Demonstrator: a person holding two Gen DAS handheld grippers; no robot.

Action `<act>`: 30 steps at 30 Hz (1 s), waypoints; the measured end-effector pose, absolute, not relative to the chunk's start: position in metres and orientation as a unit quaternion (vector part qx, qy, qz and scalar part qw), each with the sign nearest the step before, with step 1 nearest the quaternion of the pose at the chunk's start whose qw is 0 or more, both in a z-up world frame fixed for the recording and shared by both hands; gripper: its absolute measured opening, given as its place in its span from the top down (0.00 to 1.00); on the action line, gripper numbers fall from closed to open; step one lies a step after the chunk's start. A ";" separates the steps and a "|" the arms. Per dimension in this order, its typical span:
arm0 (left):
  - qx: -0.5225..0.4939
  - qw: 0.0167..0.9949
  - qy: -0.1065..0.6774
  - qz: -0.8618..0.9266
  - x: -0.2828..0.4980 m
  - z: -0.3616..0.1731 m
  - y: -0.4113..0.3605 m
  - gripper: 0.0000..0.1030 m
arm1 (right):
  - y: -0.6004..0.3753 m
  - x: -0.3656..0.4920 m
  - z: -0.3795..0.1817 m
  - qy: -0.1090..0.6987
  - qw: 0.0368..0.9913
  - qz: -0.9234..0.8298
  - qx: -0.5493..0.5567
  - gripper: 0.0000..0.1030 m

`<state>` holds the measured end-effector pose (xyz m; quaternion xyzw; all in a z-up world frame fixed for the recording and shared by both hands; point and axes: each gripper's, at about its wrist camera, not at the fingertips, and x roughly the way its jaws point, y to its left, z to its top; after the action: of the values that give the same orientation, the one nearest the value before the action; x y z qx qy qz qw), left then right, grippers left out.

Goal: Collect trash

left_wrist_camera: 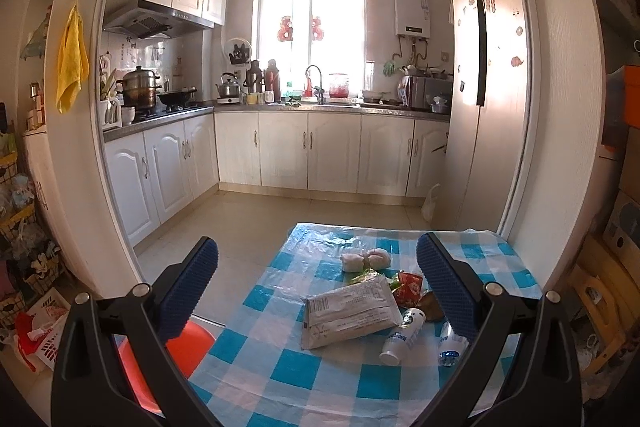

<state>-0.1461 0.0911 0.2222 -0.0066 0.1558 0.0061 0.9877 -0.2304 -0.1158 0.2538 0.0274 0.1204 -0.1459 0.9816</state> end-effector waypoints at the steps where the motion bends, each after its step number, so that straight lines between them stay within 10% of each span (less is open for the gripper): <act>1: -0.007 0.988 0.154 0.006 -0.147 0.223 0.091 0.03 | -0.115 -0.230 0.254 0.121 0.981 -0.147 0.026 0.04; 30: 0.000 0.985 0.173 0.004 -0.139 0.203 0.086 0.03 | -0.126 -0.223 0.233 0.138 0.978 -0.151 0.026 0.04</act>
<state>-0.1390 0.0863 0.2028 -0.0001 0.1728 0.0045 0.9849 -0.2228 -0.1257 0.2328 0.0257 0.1384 -0.1512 0.9784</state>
